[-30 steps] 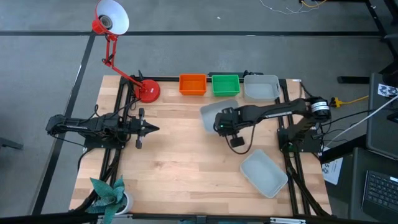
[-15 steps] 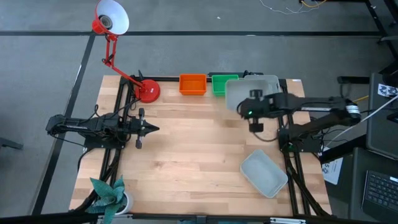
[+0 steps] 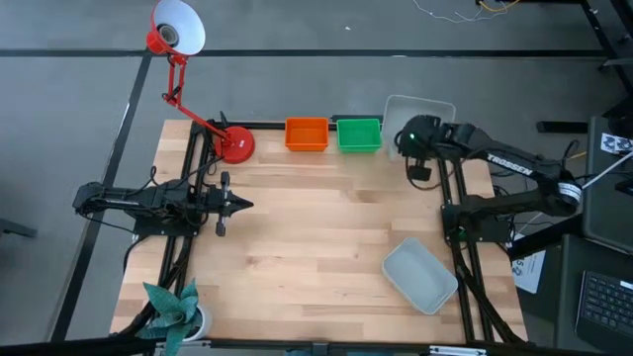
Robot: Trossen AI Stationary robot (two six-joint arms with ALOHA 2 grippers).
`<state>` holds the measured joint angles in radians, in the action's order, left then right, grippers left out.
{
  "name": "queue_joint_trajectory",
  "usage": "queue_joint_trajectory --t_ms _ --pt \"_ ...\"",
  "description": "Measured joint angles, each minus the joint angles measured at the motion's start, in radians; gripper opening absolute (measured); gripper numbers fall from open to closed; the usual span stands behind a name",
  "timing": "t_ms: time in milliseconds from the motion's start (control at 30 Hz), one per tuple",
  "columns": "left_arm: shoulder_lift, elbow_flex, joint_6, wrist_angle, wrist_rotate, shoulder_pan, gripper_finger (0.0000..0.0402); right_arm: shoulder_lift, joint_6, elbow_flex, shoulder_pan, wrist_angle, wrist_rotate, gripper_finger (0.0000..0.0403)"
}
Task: Stack baskets by color
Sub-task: Stack the middle gray bin on the top gray bin
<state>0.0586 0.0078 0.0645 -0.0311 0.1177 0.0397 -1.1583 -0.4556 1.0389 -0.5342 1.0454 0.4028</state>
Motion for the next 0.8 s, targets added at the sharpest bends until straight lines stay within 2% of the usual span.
queue_joint_trajectory --t_ms 233,533,800 --pt "0.0 0.0 0.0 0.0 0.0 0.0 0.0 -0.121 -0.047 0.0 -0.133 0.035 -0.006 0.0" --pt "0.0 0.0 0.0 0.0 0.0 0.0 0.0 -0.262 -0.102 0.0 -0.18 0.022 -0.004 0.0" --pt "0.0 0.0 0.0 0.0 0.0 0.0 0.0 -0.273 -0.107 0.008 -0.205 0.077 0.046 0.0"
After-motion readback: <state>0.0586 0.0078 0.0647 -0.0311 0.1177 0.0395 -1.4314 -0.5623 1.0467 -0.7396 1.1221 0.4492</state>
